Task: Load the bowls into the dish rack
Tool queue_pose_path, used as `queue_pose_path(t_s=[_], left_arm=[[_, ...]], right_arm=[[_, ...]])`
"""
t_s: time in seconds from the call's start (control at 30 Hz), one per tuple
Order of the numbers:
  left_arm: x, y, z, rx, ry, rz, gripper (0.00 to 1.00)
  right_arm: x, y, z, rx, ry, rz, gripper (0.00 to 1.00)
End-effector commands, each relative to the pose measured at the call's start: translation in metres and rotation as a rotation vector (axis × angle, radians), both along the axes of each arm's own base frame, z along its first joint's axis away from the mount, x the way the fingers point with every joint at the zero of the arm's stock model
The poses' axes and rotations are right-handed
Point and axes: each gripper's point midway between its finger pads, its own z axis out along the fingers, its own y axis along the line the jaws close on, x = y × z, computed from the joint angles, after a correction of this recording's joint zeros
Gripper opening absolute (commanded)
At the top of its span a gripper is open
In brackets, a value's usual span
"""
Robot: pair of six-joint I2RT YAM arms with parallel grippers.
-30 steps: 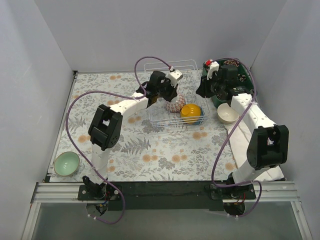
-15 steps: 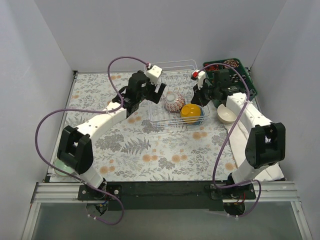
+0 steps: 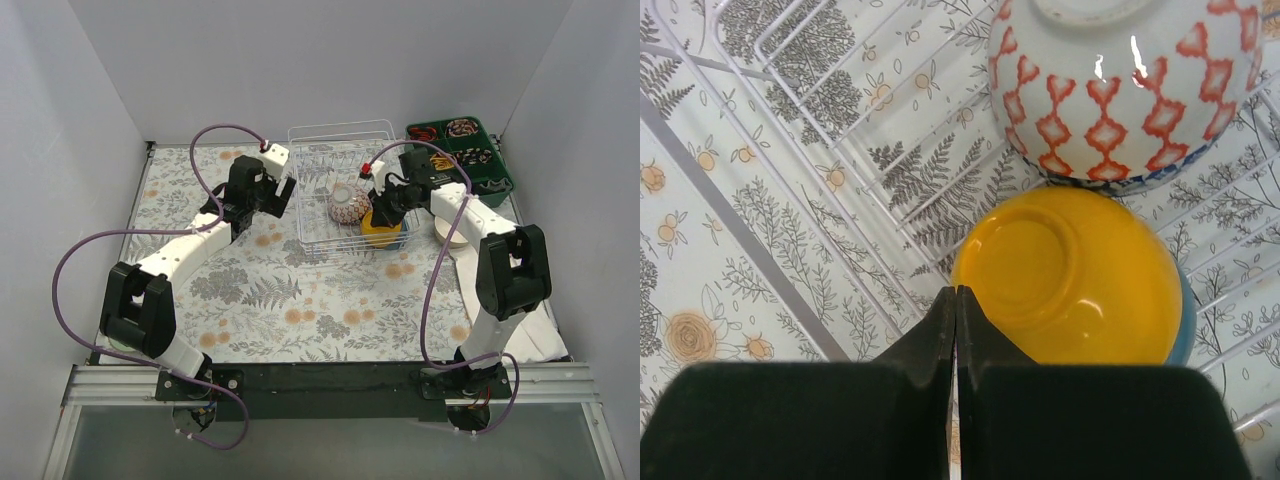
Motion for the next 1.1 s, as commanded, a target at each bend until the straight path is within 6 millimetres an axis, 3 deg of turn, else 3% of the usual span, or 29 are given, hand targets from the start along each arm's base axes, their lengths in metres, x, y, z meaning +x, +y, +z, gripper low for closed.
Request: queue_pose_path(t_s=[0.0, 0.3, 0.67, 0.77, 1.07], left_arm=[[-0.001, 0.003, 0.015, 0.003, -0.044, -0.006, 0.87], [-0.004, -0.003, 0.006, -0.008, -0.018, -0.030, 0.87], [-0.001, -0.006, 0.012, -0.021, -0.027, -0.039, 0.87], [0.000, -0.006, 0.016, -0.021, -0.037, -0.038, 0.87], [0.003, 0.003, 0.030, 0.010, -0.090, -0.021, 0.89]], right_arm=[[0.016, -0.012, 0.014, -0.028, -0.061, -0.031, 0.01], [0.028, -0.047, 0.005, -0.117, -0.084, -0.132, 0.01], [0.027, -0.059, 0.012, -0.131, -0.115, -0.165, 0.01], [0.026, -0.060, 0.019, -0.124, -0.129, -0.168, 0.01], [0.017, -0.067, 0.068, -0.098, -0.243, -0.209, 0.01]])
